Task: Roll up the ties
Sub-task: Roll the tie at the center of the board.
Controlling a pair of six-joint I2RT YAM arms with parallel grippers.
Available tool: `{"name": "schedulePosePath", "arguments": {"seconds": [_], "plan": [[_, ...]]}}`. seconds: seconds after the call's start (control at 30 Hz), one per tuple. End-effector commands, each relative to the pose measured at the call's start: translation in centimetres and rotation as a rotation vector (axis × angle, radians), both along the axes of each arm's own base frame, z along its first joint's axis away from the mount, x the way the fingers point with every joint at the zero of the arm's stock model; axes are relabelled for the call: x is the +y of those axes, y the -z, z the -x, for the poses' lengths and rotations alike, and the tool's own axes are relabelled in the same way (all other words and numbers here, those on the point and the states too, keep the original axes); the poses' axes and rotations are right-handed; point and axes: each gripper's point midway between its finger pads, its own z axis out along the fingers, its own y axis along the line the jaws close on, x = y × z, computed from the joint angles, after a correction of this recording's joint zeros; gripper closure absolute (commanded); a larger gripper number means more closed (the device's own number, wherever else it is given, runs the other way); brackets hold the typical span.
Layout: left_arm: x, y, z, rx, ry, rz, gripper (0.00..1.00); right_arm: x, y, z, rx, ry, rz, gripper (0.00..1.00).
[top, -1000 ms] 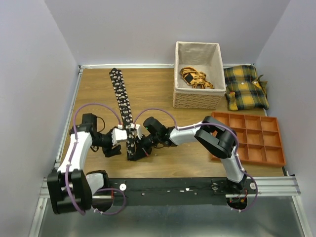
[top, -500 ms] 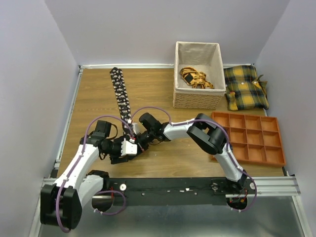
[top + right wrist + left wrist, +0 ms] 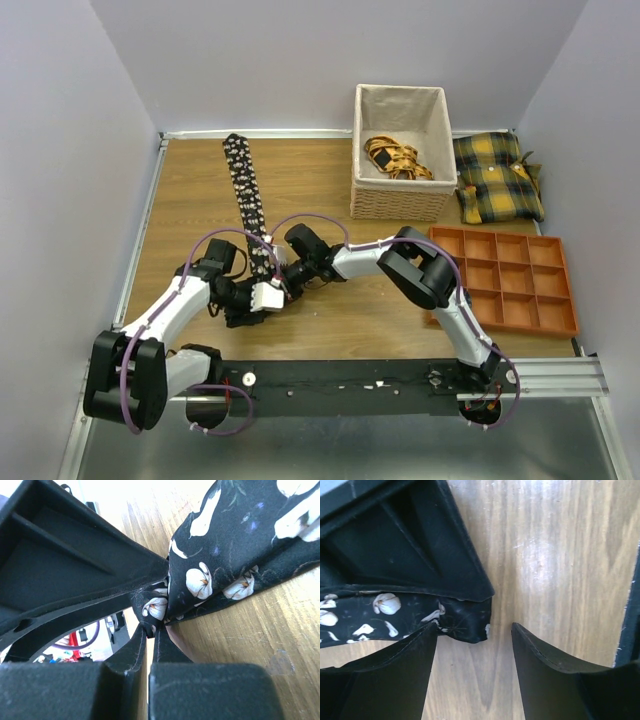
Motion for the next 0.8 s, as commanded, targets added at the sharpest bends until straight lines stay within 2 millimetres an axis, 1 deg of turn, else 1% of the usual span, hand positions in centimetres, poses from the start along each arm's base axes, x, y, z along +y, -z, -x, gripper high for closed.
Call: {"name": "schedulePosePath", "arguments": {"seconds": [0.0,0.1,0.13,0.2,0.23,0.3,0.33,0.43,0.5,0.6,0.7,0.77], "plan": [[-0.4,-0.9,-1.4,-0.073,0.007,-0.003,0.29,0.0,1.5,-0.4,0.020,0.010,0.032,0.92],[-1.1,-0.6,-1.1,-0.069,0.022,0.003,0.29,0.6,1.3,-0.8,0.023,0.017,0.026,0.92],[-1.0,-0.5,-1.6,-0.085,0.014,-0.015,0.31,0.7,1.2,-1.0,0.026,0.020,0.024,0.92],[-1.1,-0.3,-1.6,-0.075,0.010,-0.021,0.37,0.9,1.0,-1.1,0.024,0.023,0.020,0.91],[-1.0,-0.2,-1.3,-0.066,0.017,-0.028,0.41,0.9,0.9,-1.1,0.024,0.025,0.020,0.91],[-0.6,0.1,-0.8,-0.075,0.077,-0.050,0.43,0.7,1.0,-1.1,0.023,0.032,0.024,0.91],[-0.3,0.3,-0.3,-0.061,0.091,-0.064,0.47,0.6,1.0,-1.1,0.027,0.038,0.024,0.91],[0.3,0.8,0.6,-0.034,0.104,-0.096,0.54,0.4,1.0,-1.3,0.023,0.052,0.025,0.90],[0.3,0.5,0.7,-0.023,0.100,-0.093,0.55,0.2,0.7,-1.7,0.008,0.067,0.014,0.89],[0.2,0.1,1.2,-0.005,0.099,-0.081,0.57,-0.3,0.8,-2.0,0.003,0.081,0.015,0.89],[0.1,0.2,1.5,-0.004,0.107,-0.071,0.64,-0.3,0.5,-2.1,0.002,0.076,0.003,0.87],[0.0,0.2,1.5,0.004,0.099,-0.067,0.72,-0.3,0.0,-2.3,-0.014,0.076,-0.012,0.82]]}}
